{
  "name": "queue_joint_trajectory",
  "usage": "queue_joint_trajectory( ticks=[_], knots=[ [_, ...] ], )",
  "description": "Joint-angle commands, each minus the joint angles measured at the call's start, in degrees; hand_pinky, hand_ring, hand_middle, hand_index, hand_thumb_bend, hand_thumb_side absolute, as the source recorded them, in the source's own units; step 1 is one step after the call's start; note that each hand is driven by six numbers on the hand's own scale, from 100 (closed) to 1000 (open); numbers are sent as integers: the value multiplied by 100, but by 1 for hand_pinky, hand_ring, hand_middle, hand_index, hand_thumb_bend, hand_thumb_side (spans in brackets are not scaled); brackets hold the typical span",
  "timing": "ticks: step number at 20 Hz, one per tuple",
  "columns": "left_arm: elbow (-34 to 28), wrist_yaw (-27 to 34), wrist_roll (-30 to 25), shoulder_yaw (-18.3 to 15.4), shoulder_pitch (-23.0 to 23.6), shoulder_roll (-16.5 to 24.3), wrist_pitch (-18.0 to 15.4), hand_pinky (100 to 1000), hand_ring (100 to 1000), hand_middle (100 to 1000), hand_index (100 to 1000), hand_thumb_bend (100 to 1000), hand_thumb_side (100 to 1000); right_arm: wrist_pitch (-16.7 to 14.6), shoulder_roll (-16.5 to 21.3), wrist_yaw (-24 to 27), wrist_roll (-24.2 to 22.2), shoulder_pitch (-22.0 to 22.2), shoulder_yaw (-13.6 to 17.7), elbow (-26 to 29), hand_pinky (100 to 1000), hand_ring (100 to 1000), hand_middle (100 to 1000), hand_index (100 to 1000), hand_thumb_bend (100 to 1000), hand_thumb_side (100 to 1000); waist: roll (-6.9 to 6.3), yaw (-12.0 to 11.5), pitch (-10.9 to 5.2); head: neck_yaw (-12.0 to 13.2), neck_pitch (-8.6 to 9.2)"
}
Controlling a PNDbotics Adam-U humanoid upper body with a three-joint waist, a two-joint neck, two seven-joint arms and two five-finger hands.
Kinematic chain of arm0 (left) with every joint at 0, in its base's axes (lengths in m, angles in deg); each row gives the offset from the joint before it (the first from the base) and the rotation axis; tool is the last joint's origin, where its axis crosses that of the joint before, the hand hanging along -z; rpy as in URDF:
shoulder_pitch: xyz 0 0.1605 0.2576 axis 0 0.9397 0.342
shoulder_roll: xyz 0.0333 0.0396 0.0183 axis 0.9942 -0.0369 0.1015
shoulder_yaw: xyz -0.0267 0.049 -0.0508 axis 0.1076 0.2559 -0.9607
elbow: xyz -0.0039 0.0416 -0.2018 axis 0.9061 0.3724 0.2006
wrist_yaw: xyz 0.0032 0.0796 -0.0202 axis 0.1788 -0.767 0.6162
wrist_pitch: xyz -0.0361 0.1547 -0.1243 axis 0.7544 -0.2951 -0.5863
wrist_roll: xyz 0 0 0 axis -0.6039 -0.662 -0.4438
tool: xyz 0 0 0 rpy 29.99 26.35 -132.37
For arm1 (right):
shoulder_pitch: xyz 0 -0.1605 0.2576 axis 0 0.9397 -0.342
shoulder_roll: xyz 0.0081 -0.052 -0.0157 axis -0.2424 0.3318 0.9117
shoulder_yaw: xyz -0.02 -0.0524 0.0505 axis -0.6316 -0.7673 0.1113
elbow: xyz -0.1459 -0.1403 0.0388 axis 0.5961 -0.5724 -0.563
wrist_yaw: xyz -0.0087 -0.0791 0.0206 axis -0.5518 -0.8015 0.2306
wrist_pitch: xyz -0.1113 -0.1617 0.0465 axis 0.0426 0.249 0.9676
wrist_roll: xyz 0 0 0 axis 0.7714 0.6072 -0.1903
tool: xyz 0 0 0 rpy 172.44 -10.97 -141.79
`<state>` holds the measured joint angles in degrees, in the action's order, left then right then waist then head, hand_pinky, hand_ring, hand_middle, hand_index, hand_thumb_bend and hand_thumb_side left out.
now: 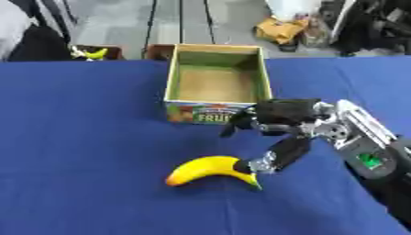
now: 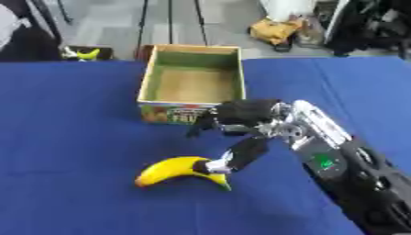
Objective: Pick up objects on the table and place them in the box.
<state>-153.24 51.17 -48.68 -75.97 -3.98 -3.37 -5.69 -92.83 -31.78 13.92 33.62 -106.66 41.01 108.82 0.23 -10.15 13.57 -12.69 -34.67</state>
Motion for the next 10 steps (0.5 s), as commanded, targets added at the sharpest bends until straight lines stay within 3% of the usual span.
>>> queue_joint_trajectory(
  ticks=[1, 10],
  knots=[
    [-109, -18, 21, -39, -37, 65, 0, 433, 422, 485, 644, 100, 1000, 4, 98, 41, -6, -49, 88, 89, 754, 804, 746, 902, 338, 1000, -12, 8, -75, 20, 36],
    [-109, -17, 14, -33, -50, 69, 6, 433, 422, 484, 644, 100, 1000, -17, 76, -21, -9, -90, 53, 80, 749, 812, 744, 903, 363, 1000, 8, -15, -74, 35, 7]
  ],
)
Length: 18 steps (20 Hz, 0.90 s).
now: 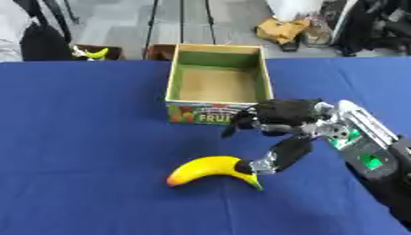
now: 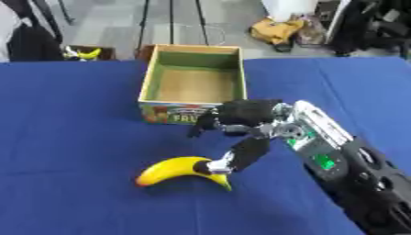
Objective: Pick up objects on the table and place them in the box.
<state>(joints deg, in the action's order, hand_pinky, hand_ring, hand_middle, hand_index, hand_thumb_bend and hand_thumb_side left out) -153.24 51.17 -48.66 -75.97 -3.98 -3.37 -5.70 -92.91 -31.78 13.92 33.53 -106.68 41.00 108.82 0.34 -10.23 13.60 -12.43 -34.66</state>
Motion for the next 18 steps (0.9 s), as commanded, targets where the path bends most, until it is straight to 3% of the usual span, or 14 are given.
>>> queue_joint_trajectory(
  ticks=[1, 18],
  knots=[
    [-109, -15, 11, -32, -52, 71, 8, 433, 422, 484, 644, 100, 1000, -10, 68, -61, 10, -97, 49, 64, 748, 813, 745, 903, 362, 1000, 1, -13, -80, 6, 4],
    [-109, 2, -19, -17, -93, 73, 18, 433, 421, 484, 642, 100, 1000, -184, -158, -1294, 634, -250, -60, -529, 720, 826, 711, 904, 363, 1000, 41, -71, -51, -64, 13]
  ],
)
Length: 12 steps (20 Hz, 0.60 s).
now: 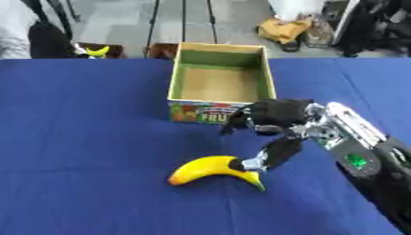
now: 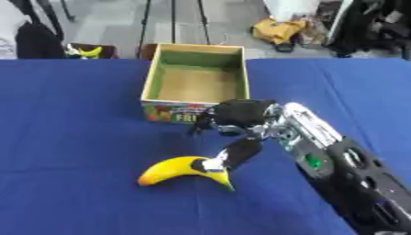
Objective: Pick up objects on the table and place them in the box.
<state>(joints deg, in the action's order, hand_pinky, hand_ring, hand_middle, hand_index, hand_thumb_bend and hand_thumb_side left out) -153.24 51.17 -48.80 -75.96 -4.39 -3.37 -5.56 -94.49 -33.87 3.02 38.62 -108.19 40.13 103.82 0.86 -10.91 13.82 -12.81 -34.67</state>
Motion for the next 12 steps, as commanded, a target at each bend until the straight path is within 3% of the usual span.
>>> queue_joint_trajectory(
  ticks=[1, 12],
  knots=[
    [-109, 3, -5, -17, -51, 73, 4, 433, 421, 484, 642, 100, 1000, -42, 34, -278, 172, -103, 23, -60, 718, 825, 709, 904, 368, 1000, -11, -4, -74, -27, 11],
    [-109, 5, -7, -21, -41, 83, 16, 433, 420, 483, 642, 100, 1000, -183, -146, -515, 266, -108, -27, -200, 721, 817, 697, 890, 365, 1000, -1, 12, -94, 12, -10]
  ],
)
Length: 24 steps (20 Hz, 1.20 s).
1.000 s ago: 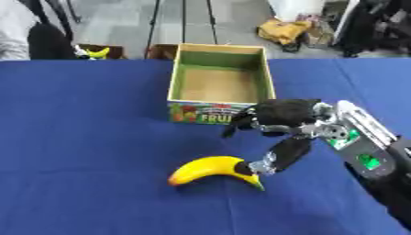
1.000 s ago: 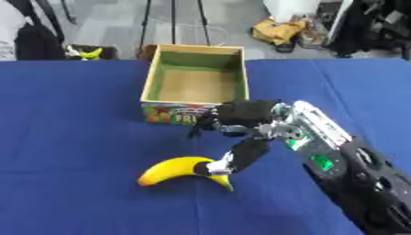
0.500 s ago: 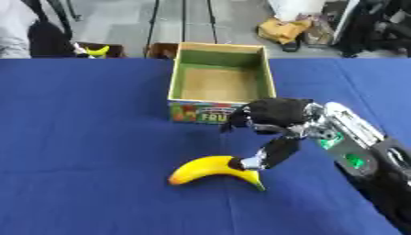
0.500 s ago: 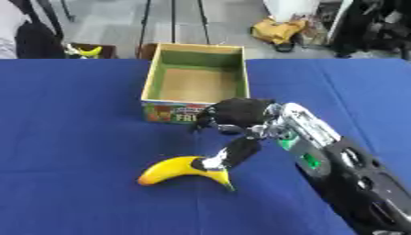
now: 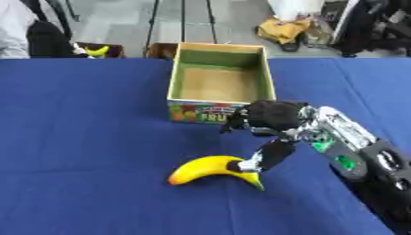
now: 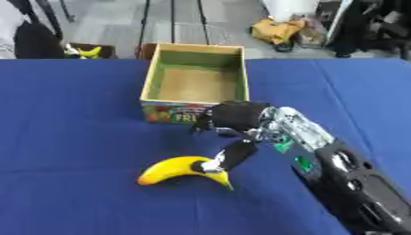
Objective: Pick up objects on the table and place them in the box.
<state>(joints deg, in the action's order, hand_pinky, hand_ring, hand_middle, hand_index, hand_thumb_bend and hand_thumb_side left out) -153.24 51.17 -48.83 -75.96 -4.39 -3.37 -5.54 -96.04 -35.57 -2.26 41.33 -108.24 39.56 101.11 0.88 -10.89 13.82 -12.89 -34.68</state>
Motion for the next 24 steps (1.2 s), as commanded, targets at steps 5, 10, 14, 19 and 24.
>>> queue_joint_trajectory(
  ticks=[5, 10, 14, 19, 24],
  knots=[
    [-109, -5, 1, -28, -36, 85, 14, 432, 418, 483, 642, 100, 1000, 35, -103, 134, -187, -111, 62, 49, 722, 812, 689, 883, 362, 1000, -7, 18, -97, 30, -15],
    [-109, -11, 2, -26, -33, 77, 15, 432, 417, 483, 641, 100, 1000, 46, -112, 91, -161, -120, 59, 60, 714, 801, 649, 881, 361, 995, -11, 21, -85, 23, 1],
    [-109, -18, -3, -24, -38, 63, 16, 431, 416, 482, 641, 100, 1000, 26, -120, 16, -96, -123, 29, 23, 713, 798, 628, 877, 364, 982, -14, 17, -59, 14, 8],
    [-109, -26, -10, -22, -55, 45, 16, 431, 415, 482, 640, 100, 1000, -10, -163, -51, -102, -131, 8, -80, 714, 798, 623, 883, 354, 970, -15, -7, -23, 4, 40],
    [-109, -31, -14, -23, -77, 28, 15, 432, 414, 482, 638, 100, 1000, -38, -217, -58, -146, -147, 2, -150, 715, 794, 621, 890, 348, 969, -12, -51, 17, -10, 77]
  ],
)
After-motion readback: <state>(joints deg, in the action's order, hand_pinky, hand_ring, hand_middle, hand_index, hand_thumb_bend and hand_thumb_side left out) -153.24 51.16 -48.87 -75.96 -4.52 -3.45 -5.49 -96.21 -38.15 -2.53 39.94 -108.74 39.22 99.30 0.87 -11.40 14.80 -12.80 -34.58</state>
